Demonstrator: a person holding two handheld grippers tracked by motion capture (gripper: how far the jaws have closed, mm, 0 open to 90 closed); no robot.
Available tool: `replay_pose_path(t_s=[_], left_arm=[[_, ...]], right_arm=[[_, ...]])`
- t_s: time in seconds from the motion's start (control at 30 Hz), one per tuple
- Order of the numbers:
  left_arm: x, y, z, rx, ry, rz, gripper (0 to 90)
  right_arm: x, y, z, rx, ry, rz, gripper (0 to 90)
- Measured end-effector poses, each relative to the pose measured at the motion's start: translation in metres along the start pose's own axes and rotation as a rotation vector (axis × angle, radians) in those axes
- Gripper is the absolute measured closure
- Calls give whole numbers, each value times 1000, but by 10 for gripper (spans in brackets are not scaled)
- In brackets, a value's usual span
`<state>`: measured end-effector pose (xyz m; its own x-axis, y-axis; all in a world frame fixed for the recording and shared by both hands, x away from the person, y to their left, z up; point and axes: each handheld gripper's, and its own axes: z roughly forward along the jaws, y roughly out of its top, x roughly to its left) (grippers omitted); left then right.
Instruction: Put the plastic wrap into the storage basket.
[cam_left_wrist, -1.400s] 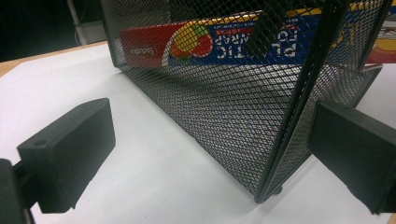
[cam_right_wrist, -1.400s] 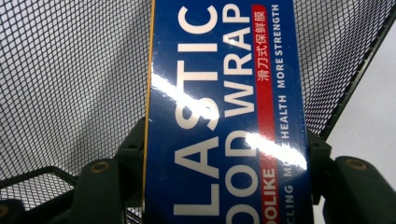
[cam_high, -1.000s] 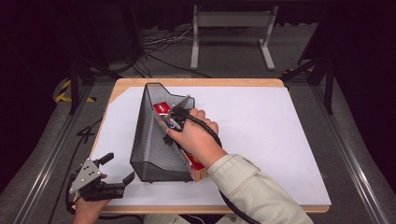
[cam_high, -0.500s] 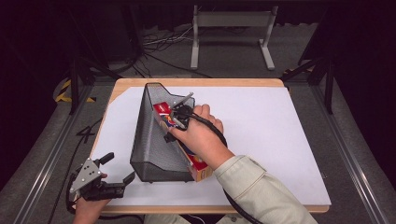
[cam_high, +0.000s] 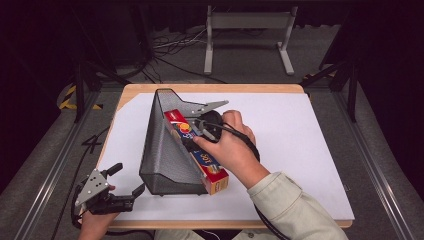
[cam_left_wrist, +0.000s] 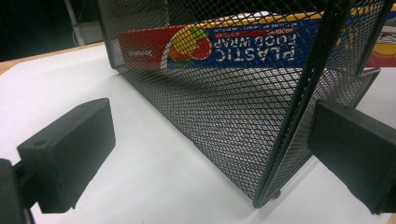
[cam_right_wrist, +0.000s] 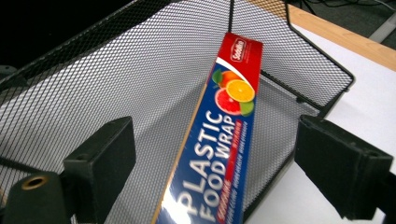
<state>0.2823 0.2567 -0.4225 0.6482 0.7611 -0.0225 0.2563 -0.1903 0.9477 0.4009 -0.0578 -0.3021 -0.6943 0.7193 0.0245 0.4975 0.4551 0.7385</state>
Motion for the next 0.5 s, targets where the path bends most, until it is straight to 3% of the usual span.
replay_pose_path(t_s=[0.23,0.5], left_arm=[[-1,0,1,3,2,16,19],[-2,1,3,11,6,27,19]], right_arm=[[-14,-10,-21,-45,-2,-11,136],[-41,-33,-60,-78,-21,-13,135]])
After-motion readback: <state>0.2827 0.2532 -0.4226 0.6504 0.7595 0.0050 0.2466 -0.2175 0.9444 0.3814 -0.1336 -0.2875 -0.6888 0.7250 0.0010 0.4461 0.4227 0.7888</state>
